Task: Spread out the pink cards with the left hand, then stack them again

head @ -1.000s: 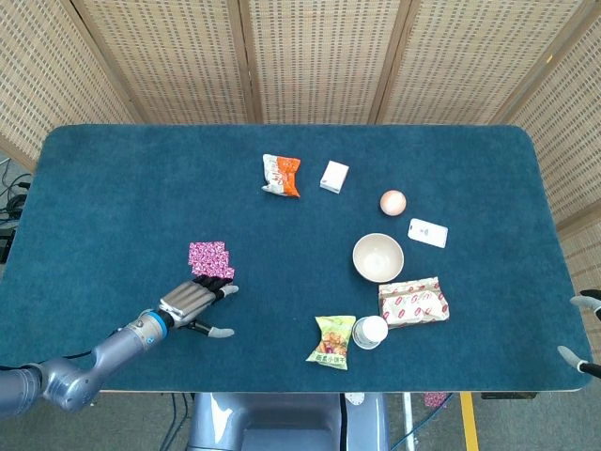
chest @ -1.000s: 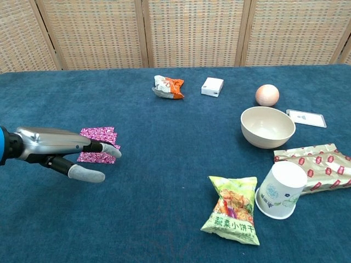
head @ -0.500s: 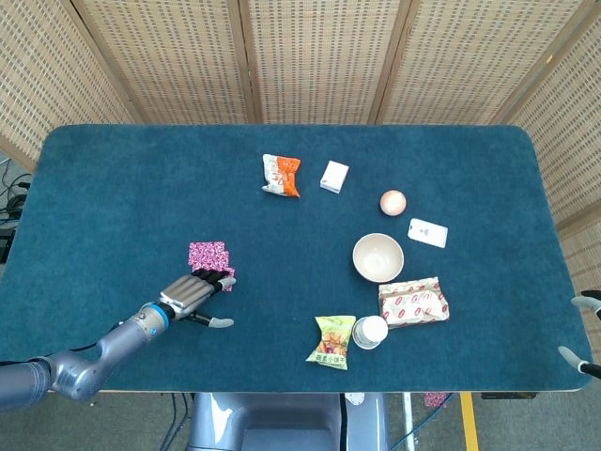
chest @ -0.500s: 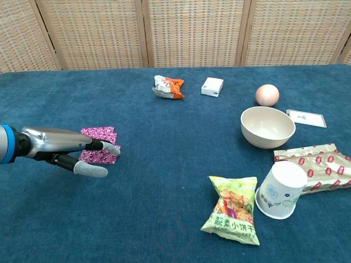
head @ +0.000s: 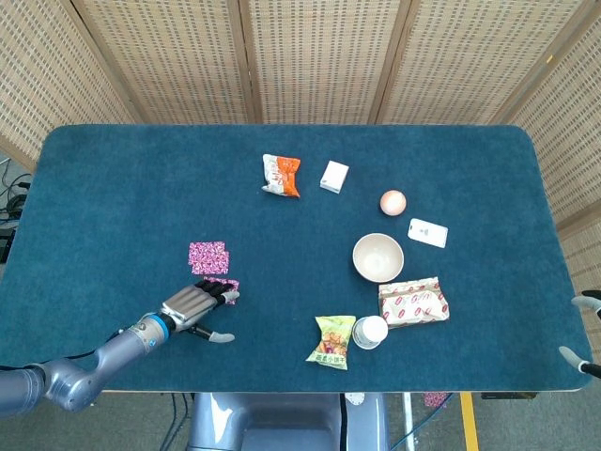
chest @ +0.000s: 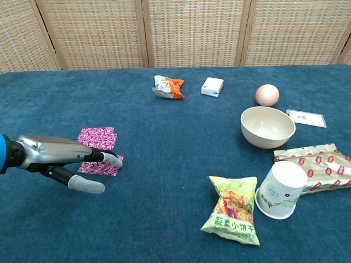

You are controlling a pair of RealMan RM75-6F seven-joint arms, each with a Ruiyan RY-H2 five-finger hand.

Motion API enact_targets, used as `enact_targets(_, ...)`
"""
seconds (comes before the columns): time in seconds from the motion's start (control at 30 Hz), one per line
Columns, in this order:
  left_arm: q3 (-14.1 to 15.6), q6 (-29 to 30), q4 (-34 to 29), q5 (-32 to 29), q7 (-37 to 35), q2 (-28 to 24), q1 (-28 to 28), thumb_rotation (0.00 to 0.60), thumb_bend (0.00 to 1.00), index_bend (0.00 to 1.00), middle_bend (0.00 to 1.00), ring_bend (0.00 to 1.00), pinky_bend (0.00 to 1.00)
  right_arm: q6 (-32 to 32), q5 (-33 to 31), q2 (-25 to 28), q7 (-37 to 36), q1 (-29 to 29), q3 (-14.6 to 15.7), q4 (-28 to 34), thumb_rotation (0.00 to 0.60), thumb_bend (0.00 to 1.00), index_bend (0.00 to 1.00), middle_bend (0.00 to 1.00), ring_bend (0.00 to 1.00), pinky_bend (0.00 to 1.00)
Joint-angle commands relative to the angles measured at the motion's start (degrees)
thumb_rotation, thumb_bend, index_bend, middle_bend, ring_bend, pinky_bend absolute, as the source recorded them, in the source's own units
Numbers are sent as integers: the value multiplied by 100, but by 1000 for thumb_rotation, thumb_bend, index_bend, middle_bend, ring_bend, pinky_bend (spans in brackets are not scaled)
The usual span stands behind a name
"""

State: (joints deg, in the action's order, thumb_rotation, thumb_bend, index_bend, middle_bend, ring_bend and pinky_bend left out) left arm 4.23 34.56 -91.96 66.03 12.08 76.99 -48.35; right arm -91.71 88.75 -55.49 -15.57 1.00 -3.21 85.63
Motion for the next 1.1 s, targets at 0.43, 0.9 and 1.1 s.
enact_targets(0.43, 46, 405, -432, 373, 66, -284, 149, 47, 0, 49, 0, 0, 56, -45, 11, -46, 19, 20, -8, -1, 600, 145, 316, 282, 146, 83)
enact_targets(0.9, -236, 329, 637, -122, -18, 191, 122, 49, 0, 49, 0, 0, 56, -20, 9, -37, -28, 18, -7, -34, 600, 144, 315, 282, 146, 83)
enact_targets(1.1, -320, 186, 906, -177, -140, 361, 70, 48, 0, 49, 0, 0, 56, -13, 1, -19, -1, 14, -14, -3, 600, 144, 316, 282, 146, 83)
